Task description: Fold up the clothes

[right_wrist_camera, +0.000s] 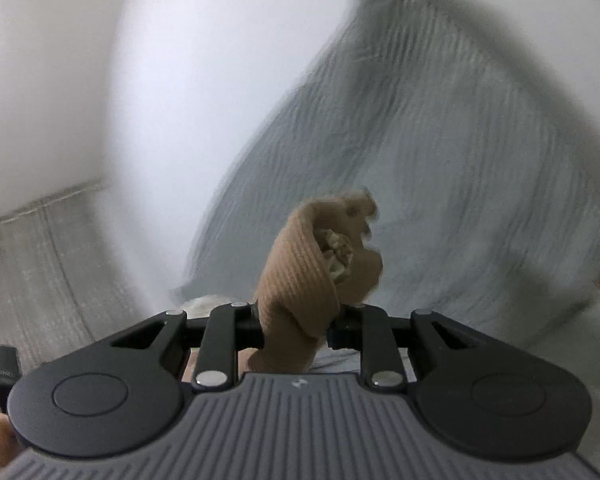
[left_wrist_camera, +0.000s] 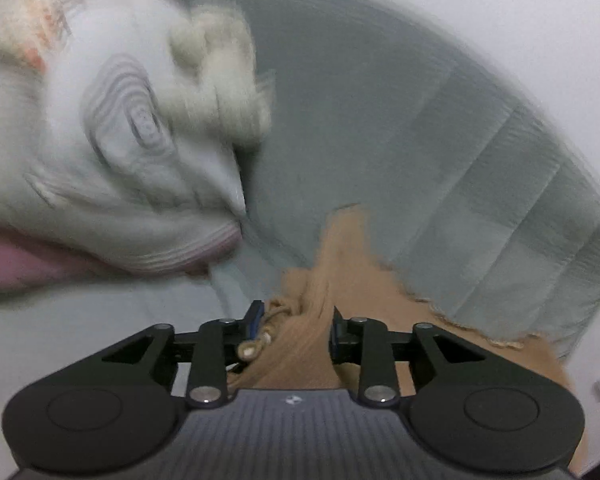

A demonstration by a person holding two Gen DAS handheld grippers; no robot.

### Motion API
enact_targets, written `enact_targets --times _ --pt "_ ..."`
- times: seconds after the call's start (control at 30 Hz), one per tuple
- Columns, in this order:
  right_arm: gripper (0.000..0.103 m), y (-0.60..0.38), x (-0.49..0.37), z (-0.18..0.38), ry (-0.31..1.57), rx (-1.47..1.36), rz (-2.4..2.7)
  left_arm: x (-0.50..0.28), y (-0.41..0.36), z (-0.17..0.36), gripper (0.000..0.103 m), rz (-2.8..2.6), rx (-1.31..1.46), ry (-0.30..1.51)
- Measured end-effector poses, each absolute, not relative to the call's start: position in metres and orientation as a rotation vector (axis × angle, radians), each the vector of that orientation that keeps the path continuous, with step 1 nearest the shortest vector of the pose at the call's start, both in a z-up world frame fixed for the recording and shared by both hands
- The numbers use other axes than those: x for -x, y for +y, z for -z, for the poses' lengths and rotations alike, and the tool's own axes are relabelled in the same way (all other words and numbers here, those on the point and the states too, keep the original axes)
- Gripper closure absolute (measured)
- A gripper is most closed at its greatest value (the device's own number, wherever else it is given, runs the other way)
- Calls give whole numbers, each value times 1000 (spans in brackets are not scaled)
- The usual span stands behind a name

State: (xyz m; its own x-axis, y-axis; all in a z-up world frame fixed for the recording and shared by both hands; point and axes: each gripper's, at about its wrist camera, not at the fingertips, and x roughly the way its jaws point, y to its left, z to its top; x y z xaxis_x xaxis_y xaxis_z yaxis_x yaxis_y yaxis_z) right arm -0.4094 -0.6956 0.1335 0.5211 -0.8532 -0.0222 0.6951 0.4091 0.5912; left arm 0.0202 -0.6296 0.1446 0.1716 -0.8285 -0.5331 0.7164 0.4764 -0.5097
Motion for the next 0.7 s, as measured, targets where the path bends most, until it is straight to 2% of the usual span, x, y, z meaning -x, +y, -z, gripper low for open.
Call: enact_targets --times 0.03,0.1,0.13,0.17,0.23,0.3,0.33,0.4,0.5,0.57,0.6,0.7 --pt "72 -707 409 -109 -206 -762 1048 -18 -658 -108 56 1048 77 927" --pt "66 -731 410 -59 5 -1115 1136 -15 -683 -54 49 921 -10 1039" --pt "66 -738 414 -33 89 -1295 1150 -10 -682 -27 46 866 48 1019" --pt "67 -740 418 -12 90 -1429 1136 -6 -678 -21 40 862 99 977" --pt "62 -743 423 -23 106 -1381 1101 -5 -677 -27 41 874 46 951" --pt "59 -743 431 -36 84 -1304 1124 -8 -677 -38 32 859 -4 924" --pt "55 -743 436 -42 66 -1264 1142 -12 -673 -46 31 846 -11 897" --pt "49 -743 444 -48 55 -1216 1202 -19 -663 -62 30 762 -2 833" --pt "47 -749 459 -51 33 -1150 1321 -28 -643 -75 28 658 34 799" --pt "39 -746 464 -58 -11 -1039 1396 -30 -630 -82 28 633 56 799" --pt "34 -747 461 -66 -33 -938 1413 -23 -629 -83 28 678 34 796" --pt "31 -752 427 -73 -9 -785 1283 20 -627 -80 27 843 -93 736"
